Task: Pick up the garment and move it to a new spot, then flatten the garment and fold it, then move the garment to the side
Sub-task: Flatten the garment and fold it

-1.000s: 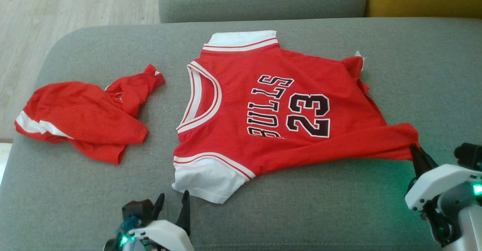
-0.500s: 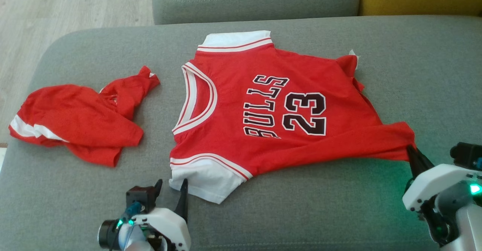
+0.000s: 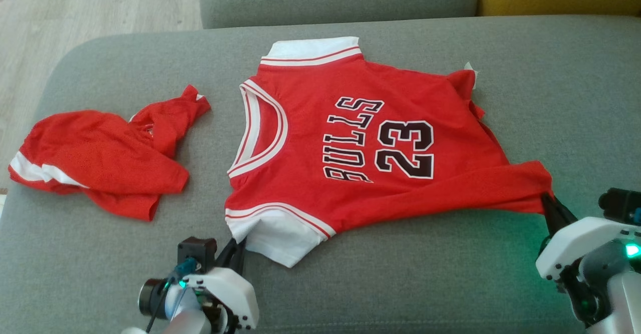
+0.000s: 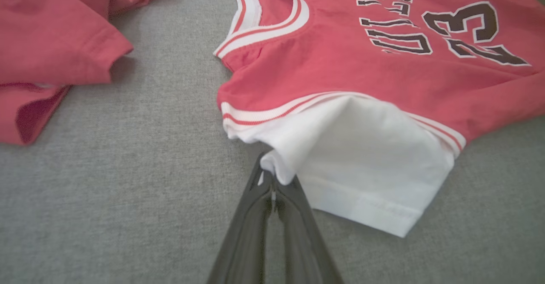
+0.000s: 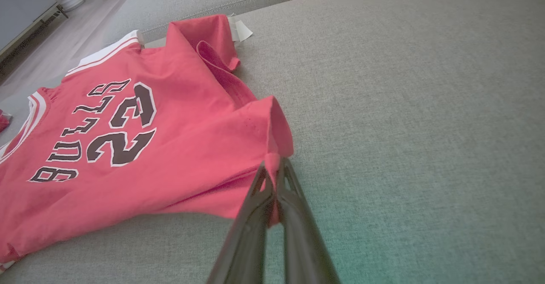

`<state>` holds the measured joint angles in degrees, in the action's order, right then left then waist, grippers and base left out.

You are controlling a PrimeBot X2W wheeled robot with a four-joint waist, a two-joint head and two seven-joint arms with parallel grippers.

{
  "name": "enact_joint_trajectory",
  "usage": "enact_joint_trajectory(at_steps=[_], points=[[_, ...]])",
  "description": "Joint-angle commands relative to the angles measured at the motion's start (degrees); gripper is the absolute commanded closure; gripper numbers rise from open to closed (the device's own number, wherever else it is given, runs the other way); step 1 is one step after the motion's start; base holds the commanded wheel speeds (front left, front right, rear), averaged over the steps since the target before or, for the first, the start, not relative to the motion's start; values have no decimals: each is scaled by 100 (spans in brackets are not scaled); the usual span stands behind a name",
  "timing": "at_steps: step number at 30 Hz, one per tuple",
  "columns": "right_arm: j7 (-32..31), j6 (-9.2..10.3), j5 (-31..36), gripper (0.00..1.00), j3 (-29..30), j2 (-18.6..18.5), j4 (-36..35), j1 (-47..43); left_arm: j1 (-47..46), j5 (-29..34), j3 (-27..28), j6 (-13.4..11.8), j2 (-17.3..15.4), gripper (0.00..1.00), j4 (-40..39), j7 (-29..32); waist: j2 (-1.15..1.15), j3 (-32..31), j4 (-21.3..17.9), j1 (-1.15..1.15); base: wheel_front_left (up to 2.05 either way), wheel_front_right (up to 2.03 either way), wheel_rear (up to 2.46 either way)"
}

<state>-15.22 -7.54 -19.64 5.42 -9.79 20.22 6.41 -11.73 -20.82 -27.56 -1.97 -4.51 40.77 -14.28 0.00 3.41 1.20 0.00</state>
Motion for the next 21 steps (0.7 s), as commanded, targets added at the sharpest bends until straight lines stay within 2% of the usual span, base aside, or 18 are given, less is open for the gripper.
enact_joint_trajectory(at_steps=[1, 5, 10, 16, 21], points=[[10, 5, 38, 100, -83, -127, -230, 233, -259, -24, 172, 1, -18, 100, -139, -72, 0, -10, 8, 0, 0, 0, 0], [77, 5, 67, 100, -84, -166, -262, 273, -208, -57, 277, 18, -5, 100, -358, -72, 0, -70, 33, 0, 0, 0, 0], [132, 5, 30, 100, -167, -254, -340, 336, -52, -309, 585, 126, 24, 100, -992, -72, 0, -231, 56, 0, 0, 0, 0], [88, 5, -309, 100, -457, -432, -590, 543, -52, -865, 1012, 293, 58, 100, -2024, -32, 0, -456, 45, 0, 0, 0, 0], [66, 5, -692, 100, -732, -653, -980, 964, -406, -1390, 1299, 302, 75, 100, -3077, 371, 0, -588, 6, 0, 0, 0, 0]])
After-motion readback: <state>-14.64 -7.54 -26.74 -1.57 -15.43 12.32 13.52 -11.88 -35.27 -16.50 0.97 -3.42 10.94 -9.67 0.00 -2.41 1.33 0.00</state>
